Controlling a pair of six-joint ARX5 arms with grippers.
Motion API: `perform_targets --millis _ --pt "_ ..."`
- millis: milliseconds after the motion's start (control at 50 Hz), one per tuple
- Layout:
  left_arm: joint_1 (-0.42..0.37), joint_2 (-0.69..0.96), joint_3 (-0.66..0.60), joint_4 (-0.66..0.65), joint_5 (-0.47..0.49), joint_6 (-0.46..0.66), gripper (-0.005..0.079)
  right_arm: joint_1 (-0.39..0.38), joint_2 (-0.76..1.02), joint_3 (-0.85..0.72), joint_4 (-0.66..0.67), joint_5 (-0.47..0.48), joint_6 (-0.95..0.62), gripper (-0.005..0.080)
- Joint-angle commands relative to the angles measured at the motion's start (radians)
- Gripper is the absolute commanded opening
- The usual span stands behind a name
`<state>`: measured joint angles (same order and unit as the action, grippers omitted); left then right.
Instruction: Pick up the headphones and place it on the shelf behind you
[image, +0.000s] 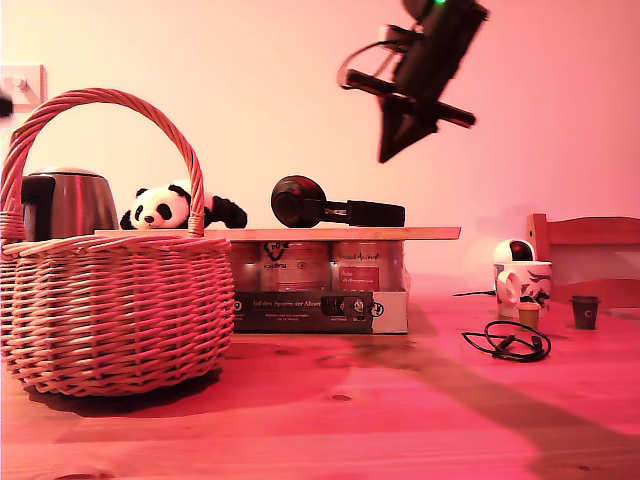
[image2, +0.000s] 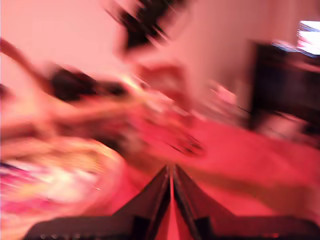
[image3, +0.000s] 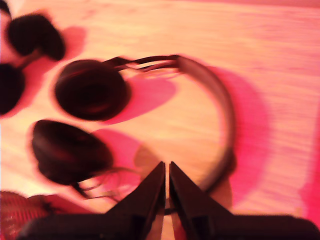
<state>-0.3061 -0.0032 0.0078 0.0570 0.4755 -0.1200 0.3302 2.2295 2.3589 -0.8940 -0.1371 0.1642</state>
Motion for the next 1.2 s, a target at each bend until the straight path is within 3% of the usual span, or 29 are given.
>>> perform_targets --millis 0,200,420,760,1180 --pt "-0.003 -0.01 0.006 0.017 -0.034 0.008 -0.0019 0.006 -0.016 0.013 0.006 0.016 -0.005 -0.0013" --pt "-0.003 -0.01 0.027 0.016 -0.129 0.007 -0.0019 0.01 -0.022 0.013 -0.011 0.041 -0.007 -0.0013" --pt "-0.003 -0.01 0.027 0.009 -0.133 0.007 -0.0019 0.025 -0.054 0.013 -0.015 0.049 -0.095 -0.0013" --pt "-0.003 -0.01 0.027 -0.04 -0.139 0.008 -0.0019 0.1 -0.124 0.013 -0.031 0.154 -0.146 -0.0013" --pt "-0.002 -0.01 0.027 -0.051 -0.214 0.008 -0.0019 0.147 -0.134 0.012 0.0 0.226 -0.166 -0.0013"
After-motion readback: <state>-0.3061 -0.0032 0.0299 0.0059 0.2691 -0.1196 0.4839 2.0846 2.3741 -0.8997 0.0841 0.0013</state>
